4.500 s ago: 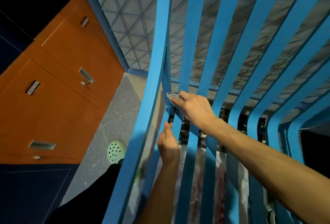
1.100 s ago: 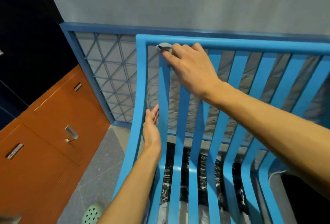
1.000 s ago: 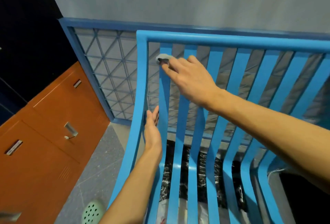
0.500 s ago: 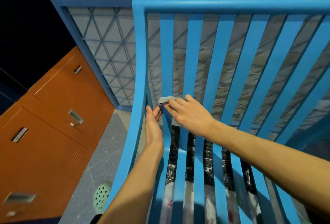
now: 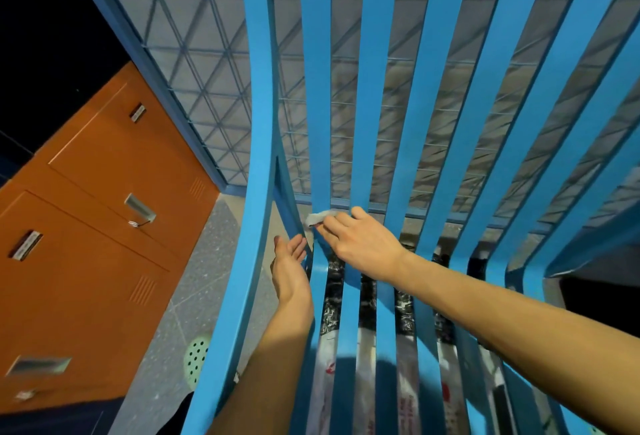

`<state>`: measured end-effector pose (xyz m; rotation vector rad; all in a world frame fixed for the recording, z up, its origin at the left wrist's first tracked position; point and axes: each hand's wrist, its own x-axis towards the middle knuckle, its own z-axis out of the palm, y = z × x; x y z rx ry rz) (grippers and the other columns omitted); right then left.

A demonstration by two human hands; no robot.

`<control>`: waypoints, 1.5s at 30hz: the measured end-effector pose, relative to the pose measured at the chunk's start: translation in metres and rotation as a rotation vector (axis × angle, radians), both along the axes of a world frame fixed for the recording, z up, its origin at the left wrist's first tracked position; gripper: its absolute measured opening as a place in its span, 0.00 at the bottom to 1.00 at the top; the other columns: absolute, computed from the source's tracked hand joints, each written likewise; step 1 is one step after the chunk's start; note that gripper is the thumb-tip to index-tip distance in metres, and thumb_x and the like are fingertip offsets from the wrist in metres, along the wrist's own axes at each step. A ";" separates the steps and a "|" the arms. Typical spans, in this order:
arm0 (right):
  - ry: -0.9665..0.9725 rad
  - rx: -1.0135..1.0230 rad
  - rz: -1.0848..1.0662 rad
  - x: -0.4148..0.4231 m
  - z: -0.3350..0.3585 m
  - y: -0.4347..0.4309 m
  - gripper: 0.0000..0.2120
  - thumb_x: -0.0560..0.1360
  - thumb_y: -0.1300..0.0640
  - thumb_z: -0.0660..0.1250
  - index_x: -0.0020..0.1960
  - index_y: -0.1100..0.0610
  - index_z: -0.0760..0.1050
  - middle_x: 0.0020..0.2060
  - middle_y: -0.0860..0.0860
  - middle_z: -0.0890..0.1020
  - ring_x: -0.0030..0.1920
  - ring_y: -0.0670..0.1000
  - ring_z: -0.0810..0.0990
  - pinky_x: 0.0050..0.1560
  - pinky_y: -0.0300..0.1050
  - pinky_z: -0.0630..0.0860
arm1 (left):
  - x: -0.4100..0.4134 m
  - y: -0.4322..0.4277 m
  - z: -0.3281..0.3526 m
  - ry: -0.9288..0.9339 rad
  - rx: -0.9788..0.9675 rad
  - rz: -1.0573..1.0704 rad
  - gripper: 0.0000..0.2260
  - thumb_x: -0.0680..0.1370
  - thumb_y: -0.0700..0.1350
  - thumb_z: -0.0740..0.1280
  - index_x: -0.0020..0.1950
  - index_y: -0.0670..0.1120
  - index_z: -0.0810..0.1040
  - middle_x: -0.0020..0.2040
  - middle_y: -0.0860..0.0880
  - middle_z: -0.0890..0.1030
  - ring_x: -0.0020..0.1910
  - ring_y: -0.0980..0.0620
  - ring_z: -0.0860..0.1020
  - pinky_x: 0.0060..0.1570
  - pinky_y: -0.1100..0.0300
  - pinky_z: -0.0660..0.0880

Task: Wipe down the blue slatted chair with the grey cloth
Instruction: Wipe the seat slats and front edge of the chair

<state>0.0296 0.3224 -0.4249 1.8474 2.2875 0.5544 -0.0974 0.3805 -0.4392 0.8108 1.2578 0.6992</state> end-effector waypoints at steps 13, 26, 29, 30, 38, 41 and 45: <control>0.530 -0.328 -0.318 -0.037 -0.044 -0.012 0.31 0.74 0.67 0.63 0.75 0.53 0.63 0.59 0.54 0.72 0.56 0.59 0.75 0.52 0.53 0.71 | -0.024 -0.033 -0.032 0.086 -0.096 0.026 0.24 0.85 0.52 0.49 0.66 0.36 0.74 0.67 0.40 0.75 0.67 0.45 0.73 0.72 0.50 0.64; 0.985 -0.635 -0.399 -0.101 -0.037 -0.064 0.21 0.79 0.63 0.58 0.71 0.52 0.72 0.53 0.61 0.76 0.54 0.61 0.76 0.49 0.49 0.70 | -0.095 -0.111 -0.009 0.226 -0.003 -0.048 0.17 0.84 0.48 0.54 0.66 0.44 0.77 0.68 0.47 0.75 0.67 0.51 0.72 0.69 0.55 0.64; 1.220 -0.583 -0.493 -0.111 -0.026 -0.089 0.21 0.79 0.62 0.61 0.71 0.53 0.72 0.61 0.58 0.78 0.56 0.56 0.78 0.55 0.44 0.74 | -0.110 -0.128 0.000 0.246 0.016 -0.101 0.13 0.82 0.42 0.59 0.64 0.46 0.78 0.66 0.47 0.78 0.65 0.51 0.74 0.70 0.52 0.67; 1.358 -0.509 -0.560 -0.114 -0.020 -0.099 0.21 0.79 0.62 0.62 0.71 0.54 0.71 0.64 0.56 0.77 0.56 0.52 0.78 0.54 0.37 0.74 | -0.114 -0.134 0.005 0.241 0.016 -0.113 0.12 0.81 0.40 0.61 0.62 0.47 0.79 0.64 0.47 0.79 0.64 0.50 0.76 0.70 0.50 0.68; 2.100 -0.110 -0.677 -0.119 0.062 -0.169 0.25 0.77 0.68 0.65 0.71 0.51 0.71 0.58 0.53 0.82 0.56 0.51 0.79 0.54 0.43 0.75 | -0.133 -0.173 0.075 0.216 0.332 -0.524 0.18 0.78 0.42 0.68 0.68 0.49 0.75 0.57 0.52 0.83 0.49 0.58 0.81 0.54 0.59 0.78; 2.195 -0.125 -0.557 -0.113 0.095 -0.177 0.23 0.77 0.68 0.64 0.68 0.49 0.75 0.58 0.55 0.82 0.50 0.51 0.80 0.46 0.43 0.75 | -0.131 -0.153 0.122 0.276 0.589 -0.637 0.21 0.76 0.43 0.71 0.68 0.52 0.74 0.54 0.59 0.80 0.48 0.66 0.78 0.47 0.72 0.76; 2.163 -0.083 -0.490 -0.119 0.131 -0.177 0.21 0.77 0.64 0.66 0.68 0.51 0.74 0.56 0.54 0.83 0.52 0.53 0.82 0.44 0.41 0.75 | -0.146 -0.115 0.169 0.387 0.777 -0.707 0.12 0.74 0.41 0.73 0.58 0.50 0.82 0.47 0.56 0.83 0.43 0.60 0.80 0.47 0.54 0.81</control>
